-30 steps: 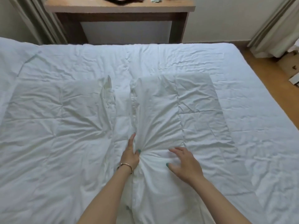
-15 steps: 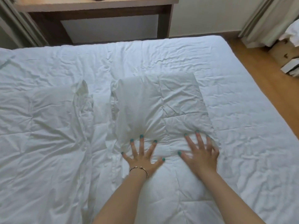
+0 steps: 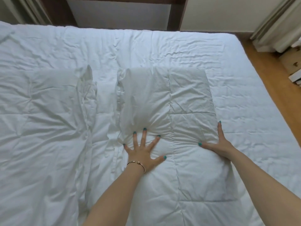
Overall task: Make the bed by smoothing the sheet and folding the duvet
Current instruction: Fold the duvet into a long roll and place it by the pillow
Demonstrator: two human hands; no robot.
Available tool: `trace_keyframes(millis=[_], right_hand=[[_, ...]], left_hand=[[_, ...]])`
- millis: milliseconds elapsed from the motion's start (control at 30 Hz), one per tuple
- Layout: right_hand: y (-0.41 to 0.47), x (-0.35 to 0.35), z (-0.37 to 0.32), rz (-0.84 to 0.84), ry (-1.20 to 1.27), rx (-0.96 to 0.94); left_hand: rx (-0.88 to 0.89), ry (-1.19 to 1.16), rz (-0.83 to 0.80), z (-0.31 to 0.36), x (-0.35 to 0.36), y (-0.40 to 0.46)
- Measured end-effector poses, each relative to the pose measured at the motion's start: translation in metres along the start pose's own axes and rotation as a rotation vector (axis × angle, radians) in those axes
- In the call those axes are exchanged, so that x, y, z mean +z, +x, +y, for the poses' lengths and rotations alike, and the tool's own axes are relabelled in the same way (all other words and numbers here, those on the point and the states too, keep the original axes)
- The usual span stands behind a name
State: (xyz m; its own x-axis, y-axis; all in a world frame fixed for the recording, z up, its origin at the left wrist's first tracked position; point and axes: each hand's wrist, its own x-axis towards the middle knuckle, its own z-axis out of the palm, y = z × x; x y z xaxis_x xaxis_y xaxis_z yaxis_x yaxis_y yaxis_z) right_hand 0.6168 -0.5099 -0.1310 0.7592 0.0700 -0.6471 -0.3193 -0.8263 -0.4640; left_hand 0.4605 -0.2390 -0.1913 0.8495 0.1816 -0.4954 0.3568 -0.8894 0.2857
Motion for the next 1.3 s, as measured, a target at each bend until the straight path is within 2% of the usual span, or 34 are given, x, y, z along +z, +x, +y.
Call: trace_keyframes(millis=[167,333,467,533,633,733,967,1067,1133,1167,1267,1300], right_hand=[[-0.039,-0.015,-0.018,0.005,0.003,-0.167],[-0.112,-0.009,-0.075,0.078,0.041,-0.359],[-0.189,0.018,-0.159,0.191,0.041,-0.426],[-0.228,0.041,-0.211,0.22,0.023,-0.457],[-0.287,0.097,-0.292,0.219,-0.031,-0.539],[-0.331,0.171,-0.374,0.193,-0.075,-0.605],[-0.367,0.363,-0.521,0.08,-0.28,-0.682],[-0.361,0.457,-0.542,0.054,-0.41,-0.663],[-0.346,0.517,-0.534,-0.016,-0.466,-0.588],[-0.338,0.542,-0.525,-0.064,-0.468,-0.549],[-0.315,0.583,-0.505,-0.264,-0.277,-0.47],[-0.312,0.584,-0.503,-0.31,-0.218,-0.448]], left_hand=[[-0.016,-0.055,-0.008,0.002,-0.017,-0.009],[0.01,-0.074,-0.079,-0.018,-0.052,-0.042],[0.088,0.128,0.077,-0.082,-0.087,-0.083],[0.034,0.164,0.143,-0.133,-0.102,-0.104],[-0.071,0.103,0.103,-0.214,-0.12,-0.141],[-0.095,0.045,0.088,-0.285,-0.13,-0.171],[-0.247,-0.028,0.058,-0.444,-0.155,-0.212],[-0.158,-0.074,0.077,-0.5,-0.144,-0.22],[-0.024,-0.079,0.142,-0.532,-0.137,-0.225],[-0.011,-0.121,0.164,-0.548,-0.133,-0.229],[-0.042,-0.242,0.248,-0.589,-0.107,-0.238],[-0.058,-0.312,0.22,-0.598,-0.103,-0.242]])
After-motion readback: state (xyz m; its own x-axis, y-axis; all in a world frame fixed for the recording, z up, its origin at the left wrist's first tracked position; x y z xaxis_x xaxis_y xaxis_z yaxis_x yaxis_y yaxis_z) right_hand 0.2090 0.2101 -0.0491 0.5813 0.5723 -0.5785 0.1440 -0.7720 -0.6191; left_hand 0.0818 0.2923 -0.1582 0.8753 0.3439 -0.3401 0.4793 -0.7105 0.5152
